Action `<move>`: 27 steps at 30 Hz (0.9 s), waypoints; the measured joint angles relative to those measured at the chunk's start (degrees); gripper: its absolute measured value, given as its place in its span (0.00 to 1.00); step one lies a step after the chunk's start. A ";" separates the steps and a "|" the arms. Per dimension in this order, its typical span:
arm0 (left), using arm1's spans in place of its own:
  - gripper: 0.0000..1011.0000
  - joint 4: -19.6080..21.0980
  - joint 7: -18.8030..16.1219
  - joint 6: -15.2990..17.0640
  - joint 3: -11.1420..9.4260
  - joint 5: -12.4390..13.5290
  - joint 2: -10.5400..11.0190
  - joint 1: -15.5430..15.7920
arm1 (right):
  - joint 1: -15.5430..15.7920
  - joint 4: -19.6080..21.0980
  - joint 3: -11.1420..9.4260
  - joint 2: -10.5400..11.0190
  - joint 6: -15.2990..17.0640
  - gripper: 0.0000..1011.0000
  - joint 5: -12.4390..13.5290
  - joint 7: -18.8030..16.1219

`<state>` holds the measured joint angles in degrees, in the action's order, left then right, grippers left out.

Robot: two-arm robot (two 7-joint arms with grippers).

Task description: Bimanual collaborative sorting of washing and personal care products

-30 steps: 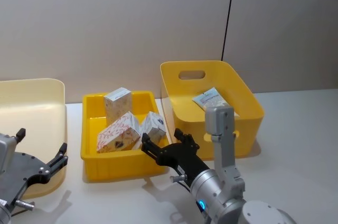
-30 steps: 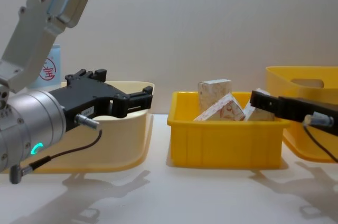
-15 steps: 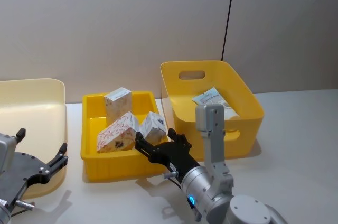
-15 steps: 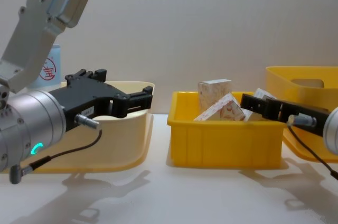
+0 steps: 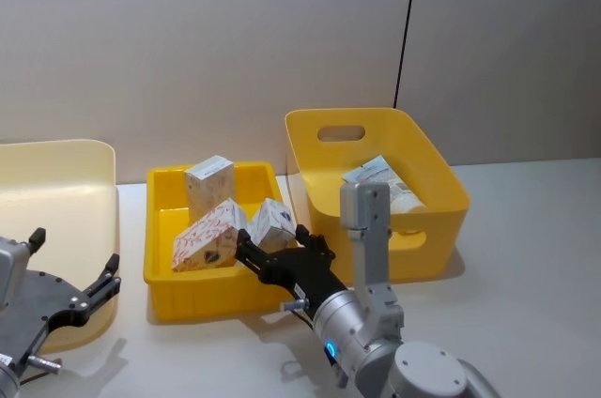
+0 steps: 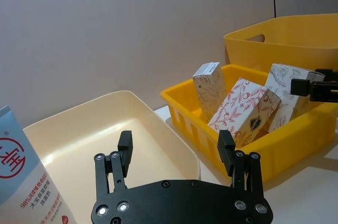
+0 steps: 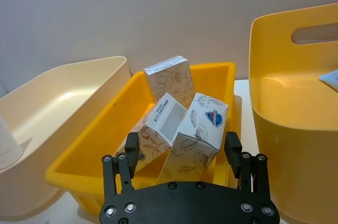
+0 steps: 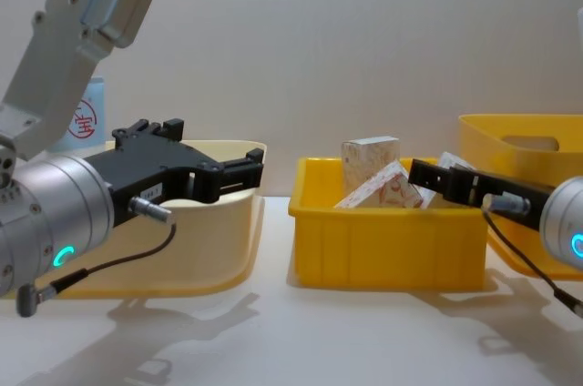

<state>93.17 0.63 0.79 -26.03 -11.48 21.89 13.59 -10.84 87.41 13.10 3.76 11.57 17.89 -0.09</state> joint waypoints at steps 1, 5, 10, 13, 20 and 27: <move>0.99 0.00 0.00 0.00 0.00 0.00 0.00 0.00 | -0.10 -0.13 -0.03 -0.15 -0.04 0.99 -0.12 0.10; 0.99 0.00 0.00 0.00 0.00 0.00 0.00 0.00 | -0.30 -0.41 -0.13 -0.58 -0.16 0.99 -0.45 0.41; 0.99 0.00 0.00 0.00 0.00 0.00 0.00 0.00 | -0.44 -0.65 -0.24 -1.04 -0.23 0.99 -0.82 0.80; 0.99 0.00 0.00 0.00 0.00 0.00 0.00 0.00 | -0.46 -0.75 -0.36 -1.42 -0.27 0.99 -1.14 1.14; 0.99 0.00 0.00 0.00 0.00 0.00 0.00 0.00 | -0.38 -0.78 -0.59 -2.00 -0.31 0.99 -1.60 1.66; 0.99 0.00 0.00 0.00 0.00 0.00 0.00 0.00 | -0.26 -0.81 -0.74 -2.37 -0.31 0.98 -1.87 1.96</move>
<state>93.17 0.63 0.79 -26.03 -11.48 21.89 13.59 -11.10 86.60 12.36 1.39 11.26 16.02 1.87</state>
